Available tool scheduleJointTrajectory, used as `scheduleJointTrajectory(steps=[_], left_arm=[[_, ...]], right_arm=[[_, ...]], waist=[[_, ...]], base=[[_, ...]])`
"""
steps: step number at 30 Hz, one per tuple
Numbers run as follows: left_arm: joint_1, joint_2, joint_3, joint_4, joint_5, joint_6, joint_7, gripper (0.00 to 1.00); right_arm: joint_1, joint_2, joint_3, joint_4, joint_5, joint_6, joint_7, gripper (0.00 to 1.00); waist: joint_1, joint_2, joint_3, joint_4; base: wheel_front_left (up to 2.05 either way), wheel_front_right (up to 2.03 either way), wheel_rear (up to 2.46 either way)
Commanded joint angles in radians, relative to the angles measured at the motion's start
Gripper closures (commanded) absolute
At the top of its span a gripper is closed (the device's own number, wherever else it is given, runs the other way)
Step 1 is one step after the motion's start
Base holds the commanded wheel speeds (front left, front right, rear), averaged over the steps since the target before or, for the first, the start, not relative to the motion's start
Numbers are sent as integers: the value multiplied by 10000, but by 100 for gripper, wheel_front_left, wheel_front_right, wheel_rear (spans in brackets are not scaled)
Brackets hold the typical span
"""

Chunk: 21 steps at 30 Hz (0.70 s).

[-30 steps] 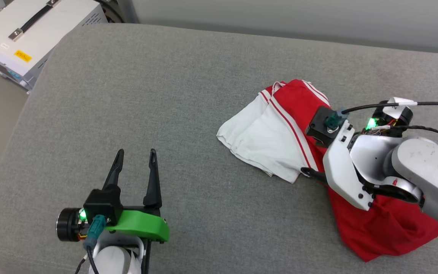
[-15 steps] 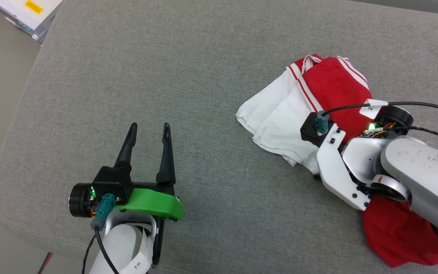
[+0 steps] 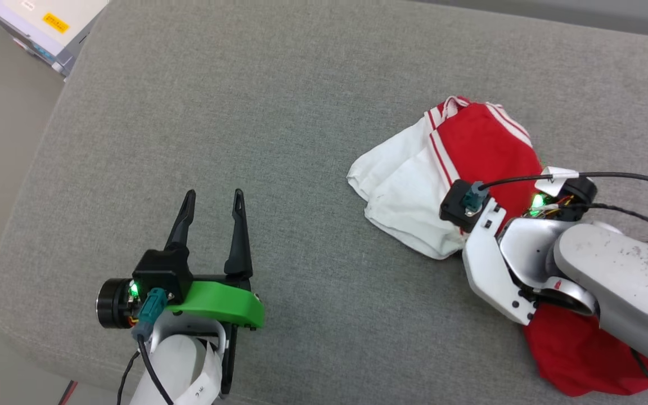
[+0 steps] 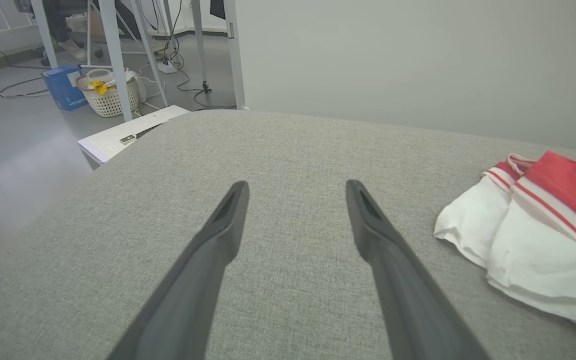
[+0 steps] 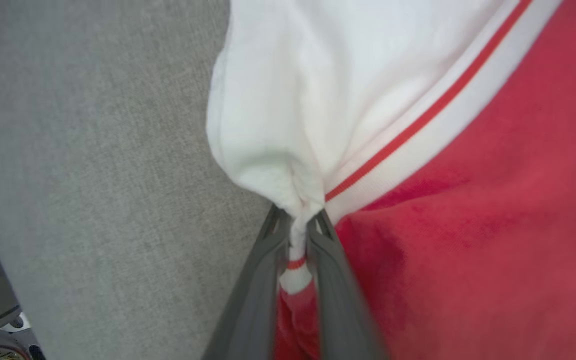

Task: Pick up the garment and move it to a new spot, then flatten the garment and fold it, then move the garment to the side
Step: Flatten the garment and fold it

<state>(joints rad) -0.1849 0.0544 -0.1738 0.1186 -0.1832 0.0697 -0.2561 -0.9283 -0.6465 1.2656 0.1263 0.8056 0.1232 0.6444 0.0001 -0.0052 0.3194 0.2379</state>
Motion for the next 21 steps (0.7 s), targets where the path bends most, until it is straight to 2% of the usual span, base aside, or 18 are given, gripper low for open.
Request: scheduleJointTrajectory(steps=[1, 9, 15, 21], left_arm=[[117, -41, 89, 13, 95, -14, -57, 0], [768, -41, 540, -9, 297, -116, -57, 0], [948, -41, 745, -85, 362, -193, -57, 0], [938, -41, 756, -124, 376, -234, -57, 0]], right_arm=[[242, 108, 145, -60, 224, 75, -328, 100], [167, -405, -31, -686, 1274, 75, -2605, 100], [514, -829, -1117, -745, 2326, 75, -4032, 100], [1332, -1226, -2423, 60, 3277, 75, -5298, 100]], waist=[[-1, 52, -462, -292], [-1, 52, -1244, -873], [-1, 52, -1363, -1273], [-1, 52, -1252, -1536]], base=[[0, 0, 0], [0, 0, 0], [0, 0, 0], [0, 0, 0]])
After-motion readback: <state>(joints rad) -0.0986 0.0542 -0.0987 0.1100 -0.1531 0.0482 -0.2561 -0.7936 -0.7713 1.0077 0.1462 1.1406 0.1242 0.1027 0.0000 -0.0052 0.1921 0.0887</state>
